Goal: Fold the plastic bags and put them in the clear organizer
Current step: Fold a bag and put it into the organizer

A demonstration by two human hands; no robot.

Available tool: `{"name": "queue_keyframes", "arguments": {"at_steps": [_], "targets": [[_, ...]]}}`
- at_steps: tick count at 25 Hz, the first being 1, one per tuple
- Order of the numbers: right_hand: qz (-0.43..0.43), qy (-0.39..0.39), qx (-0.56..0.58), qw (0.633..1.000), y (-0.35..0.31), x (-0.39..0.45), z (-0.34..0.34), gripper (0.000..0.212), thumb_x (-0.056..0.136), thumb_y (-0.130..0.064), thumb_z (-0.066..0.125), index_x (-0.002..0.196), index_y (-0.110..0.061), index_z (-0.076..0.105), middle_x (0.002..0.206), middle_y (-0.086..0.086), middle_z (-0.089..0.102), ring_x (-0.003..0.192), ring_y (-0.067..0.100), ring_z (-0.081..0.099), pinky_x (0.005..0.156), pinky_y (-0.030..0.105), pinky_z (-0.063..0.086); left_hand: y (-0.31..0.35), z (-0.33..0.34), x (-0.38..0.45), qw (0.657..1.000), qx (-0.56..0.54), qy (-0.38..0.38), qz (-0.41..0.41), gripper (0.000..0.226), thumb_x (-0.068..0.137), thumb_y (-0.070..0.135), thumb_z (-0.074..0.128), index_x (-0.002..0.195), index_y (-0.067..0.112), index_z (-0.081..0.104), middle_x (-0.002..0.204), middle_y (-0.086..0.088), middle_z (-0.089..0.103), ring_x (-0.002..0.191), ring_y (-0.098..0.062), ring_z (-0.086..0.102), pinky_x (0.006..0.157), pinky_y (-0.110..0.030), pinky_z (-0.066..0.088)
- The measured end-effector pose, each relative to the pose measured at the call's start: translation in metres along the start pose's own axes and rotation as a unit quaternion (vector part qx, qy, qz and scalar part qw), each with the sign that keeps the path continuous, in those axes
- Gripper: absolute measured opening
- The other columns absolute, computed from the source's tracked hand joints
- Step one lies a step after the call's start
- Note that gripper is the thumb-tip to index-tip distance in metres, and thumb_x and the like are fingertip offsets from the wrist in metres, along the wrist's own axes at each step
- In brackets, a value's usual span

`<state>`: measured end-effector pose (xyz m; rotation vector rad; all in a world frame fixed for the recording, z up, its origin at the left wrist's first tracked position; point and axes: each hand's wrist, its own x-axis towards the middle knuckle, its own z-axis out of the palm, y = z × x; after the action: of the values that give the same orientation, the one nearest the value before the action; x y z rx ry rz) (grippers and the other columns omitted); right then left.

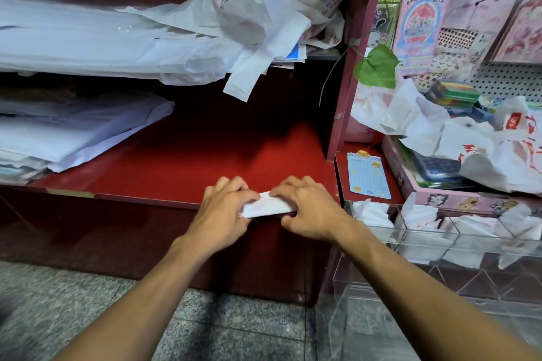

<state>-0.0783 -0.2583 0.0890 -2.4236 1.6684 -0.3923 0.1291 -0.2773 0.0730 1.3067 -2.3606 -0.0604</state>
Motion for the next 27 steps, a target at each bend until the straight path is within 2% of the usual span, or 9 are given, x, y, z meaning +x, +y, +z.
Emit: {"name": "queue_keyframes", "arguments": {"at_steps": [5, 8, 10, 12, 14, 18, 22, 25, 27], "targets": [[0.066, 0.098, 0.255, 0.96, -0.007, -0.018, -0.037, 0.002, 0.077, -0.014, 0.069, 0.077, -0.012, 0.069, 0.064, 0.003, 0.063, 0.057, 0.009, 0.052, 0.058, 0.028, 0.042, 0.022, -0.027, 0.009, 0.956, -0.281, 0.062, -0.062, 0.006, 0.081, 0.034, 0.072, 0.086, 0.032, 0.072, 0.078, 0.018, 0.07, 0.076, -0.002, 0.062, 0.074, -0.029, 0.049], [0.154, 0.107, 0.37, 0.91, 0.007, -0.046, -0.067, 0.008, 0.077, -0.003, 0.073, 0.078, 0.0, 0.066, 0.063, 0.003, 0.059, 0.055, 0.008, 0.049, 0.054, 0.02, 0.039, 0.066, -0.031, 0.024, 0.887, -0.442, 0.058, -0.119, 0.034, 0.083, 0.004, 0.074, 0.093, 0.036, 0.067, 0.088, 0.009, 0.075, 0.082, -0.008, 0.07, 0.081, -0.03, 0.055], [0.19, 0.137, 0.346, 0.909, 0.022, -0.067, -0.085, 0.019, 0.074, -0.001, 0.073, 0.091, -0.004, 0.066, 0.074, 0.002, 0.063, 0.061, 0.01, 0.055, 0.057, 0.022, 0.046, 0.101, -0.025, 0.035, 0.861, -0.49, 0.057, -0.123, 0.042, 0.082, -0.001, 0.072, 0.099, 0.036, 0.064, 0.094, 0.005, 0.076, 0.087, -0.014, 0.071, 0.084, -0.036, 0.056], [0.186, 0.185, 0.134, 0.956, 0.038, -0.09, -0.1, 0.045, 0.071, -0.011, 0.071, 0.114, -0.014, 0.061, 0.103, 0.004, 0.065, 0.086, 0.019, 0.06, 0.072, 0.033, 0.051, 0.135, -0.018, 0.044, 0.863, -0.493, 0.065, -0.093, 0.044, 0.08, -0.003, 0.072, 0.099, 0.036, 0.063, 0.091, 0.01, 0.075, 0.084, -0.009, 0.069, 0.08, -0.03, 0.055], [0.158, 0.218, -0.035, 0.962, 0.051, -0.116, -0.115, 0.059, 0.073, -0.02, 0.068, 0.13, -0.019, 0.052, 0.123, 0.005, 0.059, 0.103, 0.028, 0.055, 0.084, 0.041, 0.048, 0.174, -0.011, 0.052, 0.876, -0.477, 0.061, -0.042, 0.048, 0.078, -0.007, 0.071, 0.1, 0.035, 0.063, 0.089, 0.012, 0.073, 0.08, -0.002, 0.067, 0.072, -0.019, 0.05], [0.159, 0.185, 0.035, 0.969, 0.072, -0.159, -0.137, 0.047, 0.078, -0.016, 0.068, 0.124, -0.018, 0.06, 0.114, 0.006, 0.068, 0.103, 0.026, 0.061, 0.082, 0.039, 0.05, 0.244, 0.01, 0.061, 0.874, -0.482, 0.032, 0.04, 0.044, 0.079, -0.011, 0.066, 0.111, 0.018, 0.062, 0.094, 0.002, 0.073, 0.076, 0.004, 0.064, 0.069, -0.014, 0.046], [0.254, 0.184, 0.015, 0.949, 0.124, -0.199, -0.166, 0.012, 0.078, -0.011, 0.071, 0.09, -0.016, 0.072, 0.089, 0.007, 0.07, 0.085, 0.025, 0.062, 0.066, 0.032, 0.043, 0.295, 0.026, 0.068, 0.864, -0.501, 0.046, 0.019, 0.032, 0.084, -0.002, 0.067, 0.108, 0.019, 0.061, 0.087, 0.007, 0.07, 0.072, 0.003, 0.061, 0.067, -0.014, 0.045], [0.34, 0.26, 0.049, 0.902, 0.167, -0.243, -0.182, 0.014, 0.08, -0.007, 0.069, 0.076, -0.021, 0.066, 0.076, 0.004, 0.065, 0.074, 0.025, 0.059, 0.063, 0.033, 0.045, 0.325, 0.046, 0.071, 0.921, -0.378, 0.045, 0.076, 0.02, 0.088, 0.011, 0.066, 0.105, 0.021, 0.067, 0.105, 0.007, 0.068, 0.098, -0.008, 0.059, 0.085, -0.027, 0.046], [0.38, 0.295, 0.044, 0.876, 0.188, -0.265, -0.181, 0.012, 0.081, -0.008, 0.069, 0.08, -0.02, 0.069, 0.082, 0.006, 0.068, 0.075, 0.024, 0.06, 0.065, 0.031, 0.043, 0.343, 0.064, 0.074, 0.959, -0.249, -0.001, 0.136, 0.025, 0.089, 0.026, 0.065, 0.115, 0.027, 0.066, 0.131, 0.003, 0.056, 0.123, -0.018, 0.045, 0.102, -0.033, 0.034]]}}
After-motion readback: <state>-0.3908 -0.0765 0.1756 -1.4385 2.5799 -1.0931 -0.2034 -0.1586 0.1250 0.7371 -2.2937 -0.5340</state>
